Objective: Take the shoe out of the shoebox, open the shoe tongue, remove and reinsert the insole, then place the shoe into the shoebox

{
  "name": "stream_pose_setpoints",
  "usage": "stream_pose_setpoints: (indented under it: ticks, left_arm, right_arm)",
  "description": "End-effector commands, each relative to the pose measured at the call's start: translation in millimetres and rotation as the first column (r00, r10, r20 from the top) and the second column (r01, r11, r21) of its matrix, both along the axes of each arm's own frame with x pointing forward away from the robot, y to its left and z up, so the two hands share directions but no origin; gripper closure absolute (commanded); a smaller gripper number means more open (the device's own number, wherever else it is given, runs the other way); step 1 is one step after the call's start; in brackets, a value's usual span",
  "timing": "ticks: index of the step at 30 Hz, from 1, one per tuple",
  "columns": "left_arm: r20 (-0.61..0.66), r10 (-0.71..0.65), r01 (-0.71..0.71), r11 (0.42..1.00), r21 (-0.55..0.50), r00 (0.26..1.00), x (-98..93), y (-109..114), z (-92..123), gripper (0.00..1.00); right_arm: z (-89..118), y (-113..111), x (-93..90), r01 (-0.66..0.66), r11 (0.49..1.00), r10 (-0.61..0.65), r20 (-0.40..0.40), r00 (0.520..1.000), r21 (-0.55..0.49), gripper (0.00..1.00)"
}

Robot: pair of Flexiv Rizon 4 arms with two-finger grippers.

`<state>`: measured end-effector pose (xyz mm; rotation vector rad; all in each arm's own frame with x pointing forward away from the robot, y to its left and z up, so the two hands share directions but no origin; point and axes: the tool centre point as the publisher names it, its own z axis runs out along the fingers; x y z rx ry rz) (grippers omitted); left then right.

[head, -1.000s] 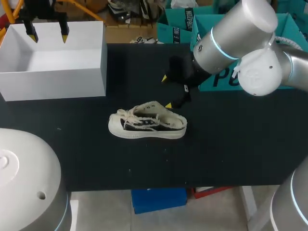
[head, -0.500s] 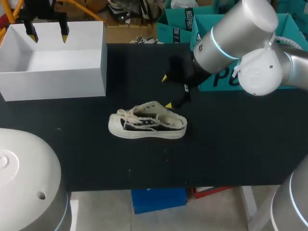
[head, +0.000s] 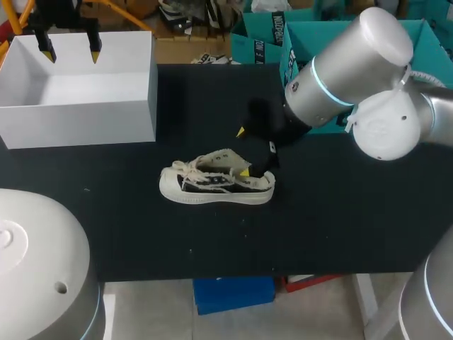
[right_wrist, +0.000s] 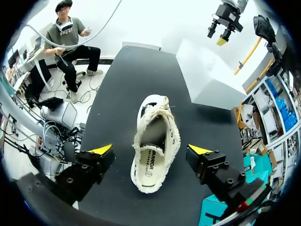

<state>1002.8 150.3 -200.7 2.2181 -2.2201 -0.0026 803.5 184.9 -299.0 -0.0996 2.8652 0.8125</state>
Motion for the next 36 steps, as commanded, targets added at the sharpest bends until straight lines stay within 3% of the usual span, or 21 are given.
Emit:
stream_pose_setpoints:
  ticks: [1, 12, 23, 36]
  left_arm:
    - [0.0, 0.001, -0.001, 1.0, 0.001, 1.0, -0.8, -0.2, 0.6, 0.0]
    - [0.0, 0.001, -0.001, 1.0, 0.001, 1.0, -0.8, -0.2, 0.6, 0.0]
    - [0.0, 0.001, -0.001, 1.0, 0.001, 1.0, -0.8, -0.2, 0.6, 0.0]
    - [0.0, 0.001, -0.001, 1.0, 0.001, 1.0, -0.8, -0.2, 0.6, 0.0]
  right_arm:
    - [-17.9, -7.3, 1.5, 0.022, 0.998, -0.022, -0.002, 1.0, 0.065, 0.0]
    - [-46.9, -12.7, 1.7, 0.075, 0.975, -0.067, -0.044, 0.997, 0.21, 0.0]
    - [-59.3, -13.8, 1.4, 0.052, 0.93, -0.046, -0.025, 0.999, 0.364, 0.0]
    - [-87.2, -18.1, 7.5, 0.079, 0.89, -0.054, -0.067, 0.996, 0.45, 0.0]
